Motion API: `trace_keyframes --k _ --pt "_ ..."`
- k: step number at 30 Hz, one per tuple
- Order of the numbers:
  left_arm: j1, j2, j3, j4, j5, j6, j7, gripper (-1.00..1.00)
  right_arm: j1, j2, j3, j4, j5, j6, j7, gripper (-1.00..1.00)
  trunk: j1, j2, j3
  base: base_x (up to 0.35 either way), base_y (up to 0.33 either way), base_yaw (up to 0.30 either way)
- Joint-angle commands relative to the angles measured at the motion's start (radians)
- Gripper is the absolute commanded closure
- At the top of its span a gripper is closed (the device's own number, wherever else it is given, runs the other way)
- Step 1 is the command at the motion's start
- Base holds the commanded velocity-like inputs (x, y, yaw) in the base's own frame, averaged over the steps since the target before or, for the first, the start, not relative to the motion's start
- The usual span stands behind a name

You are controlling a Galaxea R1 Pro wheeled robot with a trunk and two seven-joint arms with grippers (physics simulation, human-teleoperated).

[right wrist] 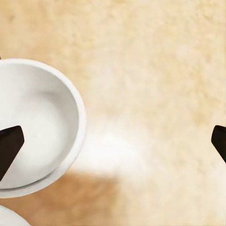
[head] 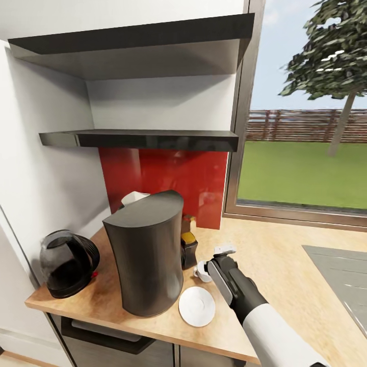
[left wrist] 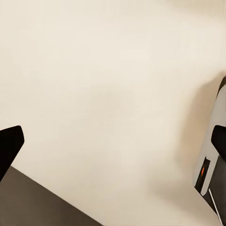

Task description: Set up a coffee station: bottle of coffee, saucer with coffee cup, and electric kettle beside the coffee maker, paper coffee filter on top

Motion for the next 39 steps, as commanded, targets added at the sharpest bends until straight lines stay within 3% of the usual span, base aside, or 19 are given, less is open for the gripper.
trace_keyframes --k 1,39 --pt "0.000 -0.001 0.006 -0.002 -0.010 0.006 0.000 -1.00 -0.001 0.000 0.003 0.002 -0.011 -0.001 -0.010 -1.00 0.000 -0.001 0.000 0.000 0.000 0.000" --pt "0.000 0.004 0.012 -0.002 -0.009 0.006 0.000 -1.00 -0.001 0.000 0.005 0.033 -0.016 -0.018 -0.007 -1.00 0.000 -0.001 0.000 0.000 0.007 0.000"
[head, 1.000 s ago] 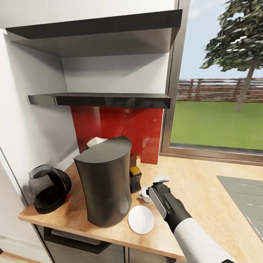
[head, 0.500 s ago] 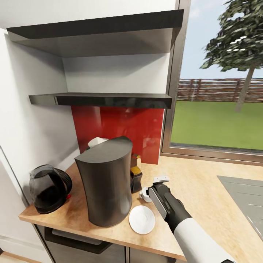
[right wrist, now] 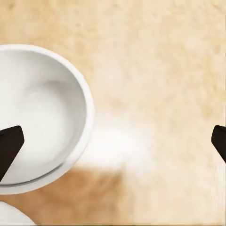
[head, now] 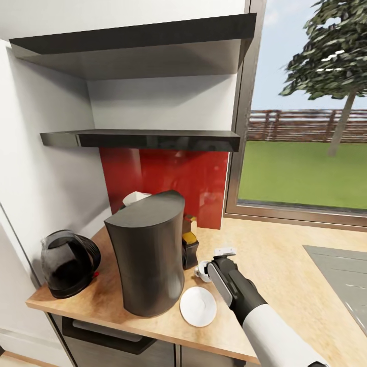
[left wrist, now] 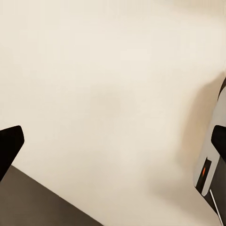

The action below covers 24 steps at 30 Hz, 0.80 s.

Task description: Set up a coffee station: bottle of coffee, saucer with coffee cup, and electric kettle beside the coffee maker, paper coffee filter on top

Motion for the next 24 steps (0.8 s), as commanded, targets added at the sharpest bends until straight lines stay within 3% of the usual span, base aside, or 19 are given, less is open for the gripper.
trace_keyframes --k 1,8,24 --pt "0.000 -0.001 0.006 -0.002 -0.011 0.006 0.000 -1.00 -0.001 -0.001 0.003 0.005 -0.010 -0.002 -0.010 -1.00 0.000 -0.001 0.000 0.000 0.000 0.000" --pt "0.000 0.000 0.005 -0.002 -0.011 0.006 0.000 -1.00 -0.001 -0.001 0.002 0.034 -0.011 -0.038 -0.010 -1.00 0.000 -0.001 0.000 0.000 0.000 0.000" --pt "0.000 0.000 0.005 -0.002 -0.011 0.006 0.000 -1.00 -0.001 -0.001 0.002 0.037 -0.011 -0.041 -0.010 -1.00 0.000 -0.001 0.000 0.000 0.000 0.000"
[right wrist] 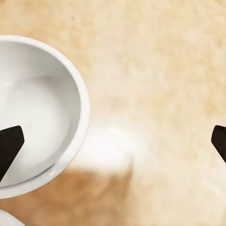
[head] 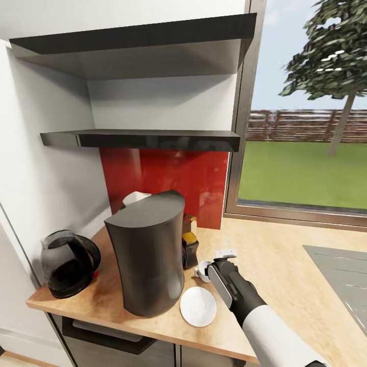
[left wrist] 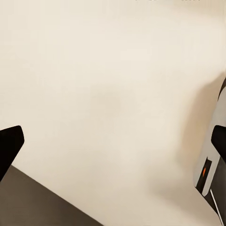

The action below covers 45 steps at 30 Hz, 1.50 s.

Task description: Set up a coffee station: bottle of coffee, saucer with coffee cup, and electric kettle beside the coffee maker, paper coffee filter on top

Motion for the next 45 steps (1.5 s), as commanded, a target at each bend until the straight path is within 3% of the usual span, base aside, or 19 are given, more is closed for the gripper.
trace_keyframes --k 1,38,45 --pt "0.000 -0.001 0.006 -0.002 -0.010 0.006 0.000 -1.00 -0.001 -0.001 0.004 -0.001 -0.010 0.002 -0.010 -1.00 0.000 -0.001 0.000 0.032 0.035 0.000" --pt "0.000 0.000 0.005 0.000 -0.010 0.006 0.000 -1.00 -0.001 -0.001 0.004 0.048 -0.012 -0.019 -0.008 -1.00 0.000 -0.001 0.000 0.019 0.021 0.000" --pt "0.000 0.000 0.005 0.000 -0.010 0.006 0.000 -1.00 -0.001 -0.001 0.005 0.071 -0.012 -0.051 -0.007 -1.00 0.000 -0.001 0.000 0.000 0.000 0.000"
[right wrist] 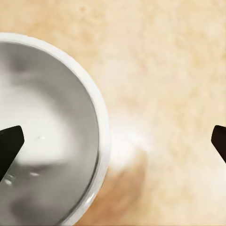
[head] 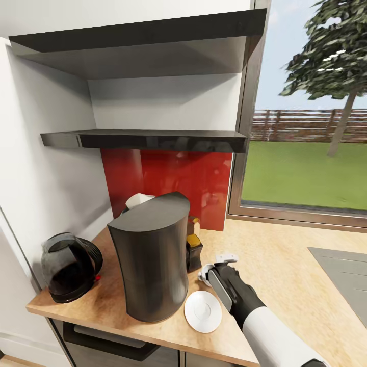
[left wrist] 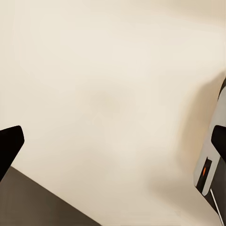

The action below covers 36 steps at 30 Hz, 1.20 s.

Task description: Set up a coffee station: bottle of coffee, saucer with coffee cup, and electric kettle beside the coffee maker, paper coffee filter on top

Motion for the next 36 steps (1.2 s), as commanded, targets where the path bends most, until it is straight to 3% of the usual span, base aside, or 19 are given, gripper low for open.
trace_keyframes --k 1,3,4,36 --pt "0.000 -0.001 0.007 -0.002 -0.010 0.006 0.000 -1.00 -0.001 -0.001 0.004 0.001 -0.011 -0.001 -0.010 -1.00 0.000 -0.001 0.000 0.000 0.000 0.000" --pt "0.000 -0.001 0.007 -0.002 -0.010 0.006 0.000 -1.00 -0.001 -0.001 0.004 0.001 -0.011 -0.001 -0.010 -1.00 0.000 -0.001 0.000 0.000 0.000 0.000" --pt "0.000 -0.001 0.006 -0.002 -0.010 0.006 0.000 -1.00 -0.001 -0.001 0.004 0.001 -0.011 -0.001 -0.010 1.00 0.000 -0.001 0.000 0.000 0.000 0.000" --pt "0.000 0.000 0.007 -0.002 -0.010 0.006 0.000 -1.00 -0.001 -0.001 0.001 -0.004 -0.010 -0.001 -0.011 1.00 0.000 -0.001 0.000 0.000 0.000 0.000"
